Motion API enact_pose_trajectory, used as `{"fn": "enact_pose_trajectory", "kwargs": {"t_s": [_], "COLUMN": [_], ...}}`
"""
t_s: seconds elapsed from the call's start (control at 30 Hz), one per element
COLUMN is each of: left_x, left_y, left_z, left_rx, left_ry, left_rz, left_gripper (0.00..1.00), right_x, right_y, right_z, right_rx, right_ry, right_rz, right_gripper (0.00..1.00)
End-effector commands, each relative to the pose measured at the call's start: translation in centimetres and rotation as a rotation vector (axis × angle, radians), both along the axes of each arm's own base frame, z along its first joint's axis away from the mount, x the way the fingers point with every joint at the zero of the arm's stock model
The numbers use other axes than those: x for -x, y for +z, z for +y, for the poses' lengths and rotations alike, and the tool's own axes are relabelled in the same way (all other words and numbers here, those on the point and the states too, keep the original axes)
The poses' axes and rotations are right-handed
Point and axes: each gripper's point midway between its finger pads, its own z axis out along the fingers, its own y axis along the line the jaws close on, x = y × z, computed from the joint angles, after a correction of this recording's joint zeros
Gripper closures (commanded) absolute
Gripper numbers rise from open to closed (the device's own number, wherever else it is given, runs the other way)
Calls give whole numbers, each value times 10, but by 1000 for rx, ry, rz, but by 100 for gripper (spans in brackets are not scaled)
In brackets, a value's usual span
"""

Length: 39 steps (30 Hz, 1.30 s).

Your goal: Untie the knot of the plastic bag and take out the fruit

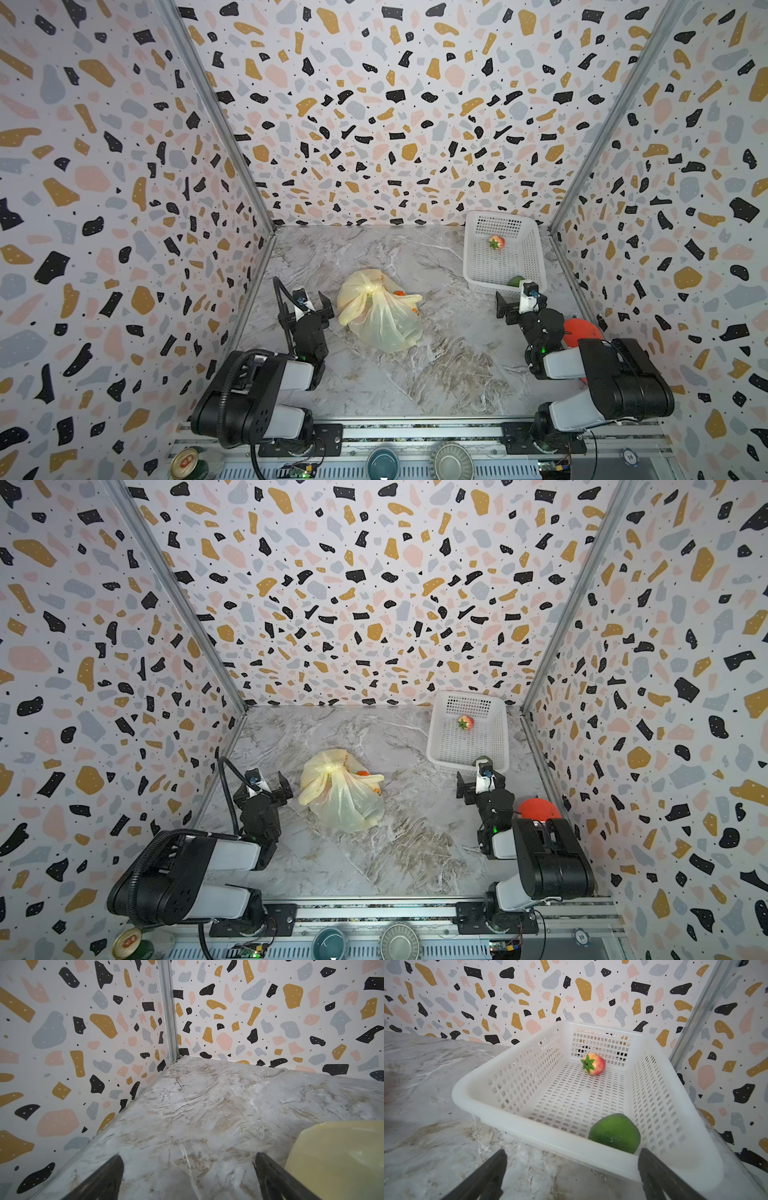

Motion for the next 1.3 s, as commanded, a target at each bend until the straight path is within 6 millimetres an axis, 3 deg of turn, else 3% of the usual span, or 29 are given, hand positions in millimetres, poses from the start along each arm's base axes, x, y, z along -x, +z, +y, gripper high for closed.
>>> {"fn": "enact_pose_trajectory", "kwargs": {"t_s": [0.0, 1.27], "left_x": [0, 1], "left_y": [8, 9], "left_z": [2, 2], "left_rx": [-12, -11], "left_ry": [6, 4], "left_rz": [-28, -32], "left_gripper": [1, 1], "right_x": [-2, 1], "right_y": [-3, 3], "right_z": [1, -3], "right_rx": [-1, 0], "right_ry": [-1, -24], "right_rz": [17, 4], "right_gripper": [1, 1]}}
